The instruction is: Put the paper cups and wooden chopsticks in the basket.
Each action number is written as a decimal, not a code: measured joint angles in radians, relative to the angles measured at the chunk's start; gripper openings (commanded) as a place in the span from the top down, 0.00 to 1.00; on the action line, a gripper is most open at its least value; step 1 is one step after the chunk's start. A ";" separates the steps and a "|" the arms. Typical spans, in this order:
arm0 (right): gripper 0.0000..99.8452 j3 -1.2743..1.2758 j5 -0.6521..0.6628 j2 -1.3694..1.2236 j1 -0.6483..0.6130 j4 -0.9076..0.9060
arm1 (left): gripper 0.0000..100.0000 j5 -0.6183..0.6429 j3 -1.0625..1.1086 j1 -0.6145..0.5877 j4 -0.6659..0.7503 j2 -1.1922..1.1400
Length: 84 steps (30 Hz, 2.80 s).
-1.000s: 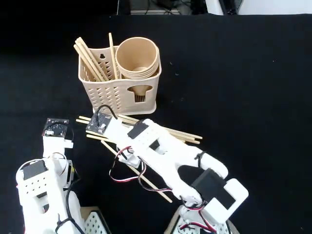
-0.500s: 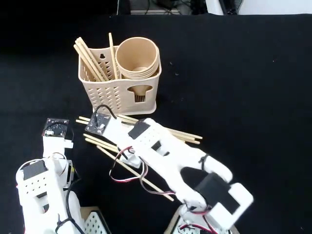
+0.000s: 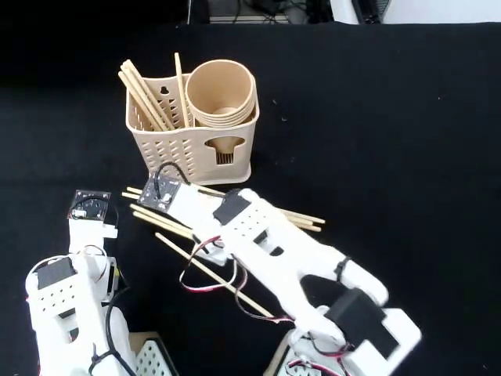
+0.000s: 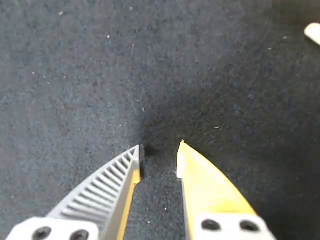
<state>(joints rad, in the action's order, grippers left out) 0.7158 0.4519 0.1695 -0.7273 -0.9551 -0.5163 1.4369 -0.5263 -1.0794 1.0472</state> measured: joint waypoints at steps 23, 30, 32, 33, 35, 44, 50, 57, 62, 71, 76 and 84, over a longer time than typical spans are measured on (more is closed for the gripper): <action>0.99 -0.569 -0.117 0.434 -0.017 -0.084 | 0.86 -0.002 0.000 0.000 0.000 0.000; 0.99 -0.569 -0.117 0.315 -0.017 0.351 | 0.86 -0.002 0.000 0.000 0.000 0.000; 0.99 -0.569 -0.117 0.264 -0.017 0.465 | 0.86 -0.002 0.000 0.000 0.000 0.000; 0.99 -0.569 -0.117 0.235 -0.017 0.516 | 0.86 -0.002 0.000 0.000 0.000 0.000; 0.99 -0.569 -0.118 0.170 -0.017 0.605 | 0.86 -0.002 0.000 0.000 0.000 0.000; 0.99 -0.569 -0.293 -0.101 0.069 0.824 | 0.86 -0.002 0.000 0.000 0.000 0.000; 0.98 -0.509 -0.354 -0.140 0.140 0.833 | 0.86 -0.002 0.000 0.000 0.000 0.000; 0.82 -0.439 -0.356 -0.141 0.140 0.824 | 0.86 -0.002 0.000 0.000 0.000 0.000; 0.87 -0.453 -0.356 -0.110 0.140 0.692 | 0.86 -0.002 0.000 0.000 0.000 0.000; 0.87 -0.440 -0.356 0.241 0.100 0.344 | 0.86 -0.002 0.000 0.000 0.000 0.000; 0.87 -0.261 -0.353 0.422 -0.011 0.094 | 0.86 -0.002 0.000 0.000 0.000 0.000; 0.74 0.135 -0.318 0.554 -0.054 0.003 | 0.86 -0.002 0.000 0.000 0.000 0.000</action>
<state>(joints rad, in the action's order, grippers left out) 0.8508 0.1343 0.7234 -0.7810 -0.9521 -0.5178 1.4369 -0.5263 -1.0794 1.0472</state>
